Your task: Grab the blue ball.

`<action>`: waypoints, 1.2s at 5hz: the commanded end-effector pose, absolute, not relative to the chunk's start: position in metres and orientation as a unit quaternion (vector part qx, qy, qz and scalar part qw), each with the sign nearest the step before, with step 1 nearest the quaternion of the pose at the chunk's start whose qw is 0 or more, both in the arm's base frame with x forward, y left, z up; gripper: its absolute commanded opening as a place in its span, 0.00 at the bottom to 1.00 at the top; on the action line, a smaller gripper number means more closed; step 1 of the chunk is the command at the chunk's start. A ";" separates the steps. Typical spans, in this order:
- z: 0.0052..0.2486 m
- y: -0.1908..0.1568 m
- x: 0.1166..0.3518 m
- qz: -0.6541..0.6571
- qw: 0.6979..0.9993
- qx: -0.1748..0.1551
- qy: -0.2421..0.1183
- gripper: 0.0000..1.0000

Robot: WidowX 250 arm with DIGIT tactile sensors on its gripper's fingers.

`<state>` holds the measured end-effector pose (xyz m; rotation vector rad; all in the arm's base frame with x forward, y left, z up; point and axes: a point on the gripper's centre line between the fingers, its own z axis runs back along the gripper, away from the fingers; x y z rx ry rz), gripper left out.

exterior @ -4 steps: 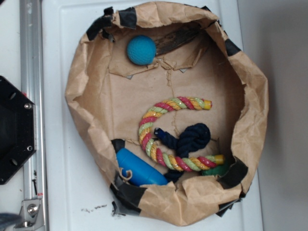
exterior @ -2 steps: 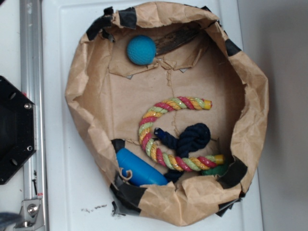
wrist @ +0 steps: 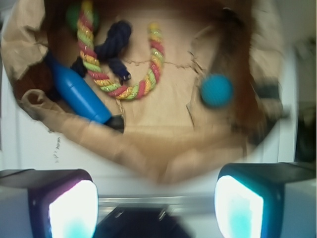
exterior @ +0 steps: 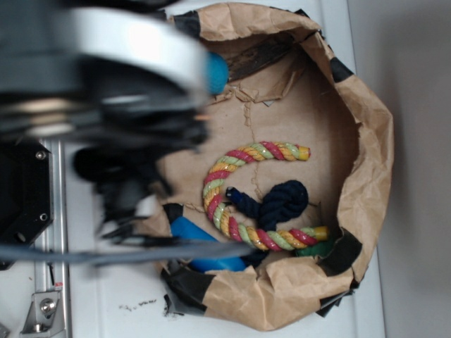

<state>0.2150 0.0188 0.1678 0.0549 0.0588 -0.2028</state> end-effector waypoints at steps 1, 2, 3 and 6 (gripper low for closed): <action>0.149 0.012 0.245 -0.310 0.936 0.114 -0.124 1.00; 0.149 0.012 0.245 -0.310 0.936 0.114 -0.124 1.00; 0.149 0.012 0.245 -0.310 0.936 0.114 -0.124 1.00; 0.096 0.050 0.251 -0.353 0.928 0.117 0.013 1.00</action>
